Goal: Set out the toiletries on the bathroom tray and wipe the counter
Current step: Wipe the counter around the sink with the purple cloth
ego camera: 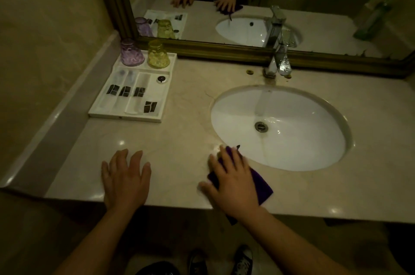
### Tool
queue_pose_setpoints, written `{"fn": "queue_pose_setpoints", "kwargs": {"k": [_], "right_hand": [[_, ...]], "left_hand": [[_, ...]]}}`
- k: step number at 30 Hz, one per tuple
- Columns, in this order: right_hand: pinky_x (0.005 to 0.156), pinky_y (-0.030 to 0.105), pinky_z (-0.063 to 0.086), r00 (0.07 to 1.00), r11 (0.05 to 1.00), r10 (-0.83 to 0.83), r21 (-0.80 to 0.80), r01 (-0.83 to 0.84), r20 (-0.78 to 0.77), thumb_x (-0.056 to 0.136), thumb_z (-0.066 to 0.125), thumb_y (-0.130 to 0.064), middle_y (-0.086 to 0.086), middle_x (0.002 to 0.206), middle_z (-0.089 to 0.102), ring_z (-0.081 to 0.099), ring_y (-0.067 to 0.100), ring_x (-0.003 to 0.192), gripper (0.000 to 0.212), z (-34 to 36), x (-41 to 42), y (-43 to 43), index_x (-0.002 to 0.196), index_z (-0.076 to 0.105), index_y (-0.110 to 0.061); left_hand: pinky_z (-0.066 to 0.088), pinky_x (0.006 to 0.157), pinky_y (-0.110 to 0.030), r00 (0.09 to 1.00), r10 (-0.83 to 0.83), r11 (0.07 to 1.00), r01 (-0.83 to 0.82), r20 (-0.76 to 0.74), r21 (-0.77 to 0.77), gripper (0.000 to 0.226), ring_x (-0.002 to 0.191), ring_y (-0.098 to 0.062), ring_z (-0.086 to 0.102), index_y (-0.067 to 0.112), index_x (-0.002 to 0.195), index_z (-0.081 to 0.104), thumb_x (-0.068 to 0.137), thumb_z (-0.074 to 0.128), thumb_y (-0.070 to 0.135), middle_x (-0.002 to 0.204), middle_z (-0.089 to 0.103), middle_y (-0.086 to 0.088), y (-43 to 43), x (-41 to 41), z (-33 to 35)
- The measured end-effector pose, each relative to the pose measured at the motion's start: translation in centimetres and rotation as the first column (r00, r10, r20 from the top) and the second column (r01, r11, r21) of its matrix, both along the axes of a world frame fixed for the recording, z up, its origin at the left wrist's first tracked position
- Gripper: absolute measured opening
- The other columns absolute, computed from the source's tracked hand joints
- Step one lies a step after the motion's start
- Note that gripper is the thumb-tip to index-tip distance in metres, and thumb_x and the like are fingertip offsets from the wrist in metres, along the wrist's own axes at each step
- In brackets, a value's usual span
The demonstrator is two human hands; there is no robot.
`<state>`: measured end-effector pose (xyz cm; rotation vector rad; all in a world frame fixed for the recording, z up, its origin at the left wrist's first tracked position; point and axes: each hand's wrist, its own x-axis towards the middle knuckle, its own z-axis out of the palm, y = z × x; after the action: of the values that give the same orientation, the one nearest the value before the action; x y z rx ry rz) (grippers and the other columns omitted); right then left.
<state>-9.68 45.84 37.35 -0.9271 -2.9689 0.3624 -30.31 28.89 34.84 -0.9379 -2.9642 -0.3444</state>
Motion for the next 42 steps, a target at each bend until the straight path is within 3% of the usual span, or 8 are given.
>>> {"fn": "queue_pose_setpoints", "kwargs": {"k": [4,12,19,24,26,29,32,42], "right_hand": [[0.122,0.044,0.008,0.999,0.999,0.051,0.009,-0.051,0.018,0.095,0.023,-0.067,-0.005,0.162,0.014,-0.003,0.016,0.15,0.066,-1.5,2.9,0.7,0.152,0.021,-0.034],[0.119,0.05,0.017,0.851,0.848,-0.525,0.062,0.526,-0.029,0.099,0.036,-0.049,0.01,0.157,0.031,0.021,0.031,0.146,0.06,-1.0,9.0,6.3,0.148,0.038,-0.014],[0.12,0.041,0.015,0.984,0.983,-0.165,0.066,0.169,-0.063,0.098,0.034,-0.051,0.005,0.157,0.032,0.021,0.026,0.147,0.055,-1.1,7.6,3.8,0.146,0.039,-0.024],[0.118,0.052,0.018,0.827,0.829,-0.557,0.016,0.559,-0.079,0.099,0.04,-0.044,0.015,0.157,0.03,0.021,0.035,0.145,0.057,-0.4,10.9,6.5,0.146,0.04,-0.013],[0.118,0.052,0.016,0.877,0.876,-0.474,0.065,0.479,-0.073,0.098,0.034,-0.046,0.017,0.156,0.03,0.021,0.037,0.144,0.059,-0.6,7.5,3.9,0.146,0.042,-0.012],[0.119,0.05,0.007,0.997,0.997,-0.051,0.054,0.054,-0.065,0.097,0.029,-0.053,0.008,0.159,0.026,0.014,0.032,0.148,0.059,-1.1,2.0,-1.6,0.147,0.037,-0.022],[0.121,0.048,0.0,0.956,0.956,0.291,0.05,-0.289,-0.037,0.1,0.025,-0.056,-0.001,0.161,0.019,0.004,0.024,0.15,0.057,-1.7,0.5,-2.3,0.151,0.026,-0.029],[0.121,0.047,0.011,0.99,0.995,-0.096,-0.012,0.095,-0.103,0.1,0.03,-0.045,0.014,0.158,0.025,0.014,0.033,0.147,0.059,-0.3,-9.7,3.1,0.149,0.032,-0.013]], "left_hand": [[0.011,0.117,-0.055,1.0,-0.012,1.0,0.012,0.004,-0.007,0.056,0.135,-0.035,0.032,0.017,0.134,0.054,0.09,0.034,0.046,0.142,0.041,-0.019,-0.1,0.0,0.0],[0.016,0.112,-0.059,0.998,-0.042,0.998,0.044,-0.037,0.036,0.06,0.132,-0.04,0.034,0.014,0.131,0.054,0.088,0.03,0.05,0.138,0.043,-0.023,-0.1,0.0,-0.1],[-0.003,0.116,-0.06,0.986,-0.154,0.984,0.159,0.066,-0.074,0.073,0.146,-0.032,0.012,0.025,0.147,0.038,0.088,0.015,0.061,0.155,0.027,-0.016,0.0,0.2,0.7],[-0.012,0.116,-0.056,0.948,-0.306,0.945,0.313,0.084,-0.098,0.071,0.149,-0.025,0.004,0.037,0.153,0.022,0.088,0.009,0.064,0.162,0.016,-0.008,-0.1,1.2,0.7],[-0.012,0.116,-0.055,0.95,-0.3,0.947,0.308,0.087,-0.094,0.072,0.15,-0.023,0.003,0.036,0.153,0.022,0.088,0.009,0.064,0.162,0.015,-0.007,-0.1,1.2,0.7],[-0.011,0.117,-0.055,0.958,-0.275,0.955,0.282,0.085,-0.094,0.072,0.15,-0.023,0.004,0.034,0.153,0.022,0.089,0.009,0.064,0.162,0.016,-0.007,0.0,1.2,0.6],[-0.004,0.118,-0.057,0.958,-0.275,0.957,0.282,0.086,-0.072,0.068,0.148,-0.027,0.012,0.031,0.151,0.03,0.091,0.018,0.061,0.159,0.025,-0.009,-0.2,1.0,0.3],[-0.003,0.119,-0.051,0.957,-0.266,0.964,0.262,0.114,0.049,0.065,0.148,-0.022,0.011,0.033,0.15,0.031,0.093,0.022,0.061,0.159,0.025,-0.004,-0.8,0.0,0.1]]}}
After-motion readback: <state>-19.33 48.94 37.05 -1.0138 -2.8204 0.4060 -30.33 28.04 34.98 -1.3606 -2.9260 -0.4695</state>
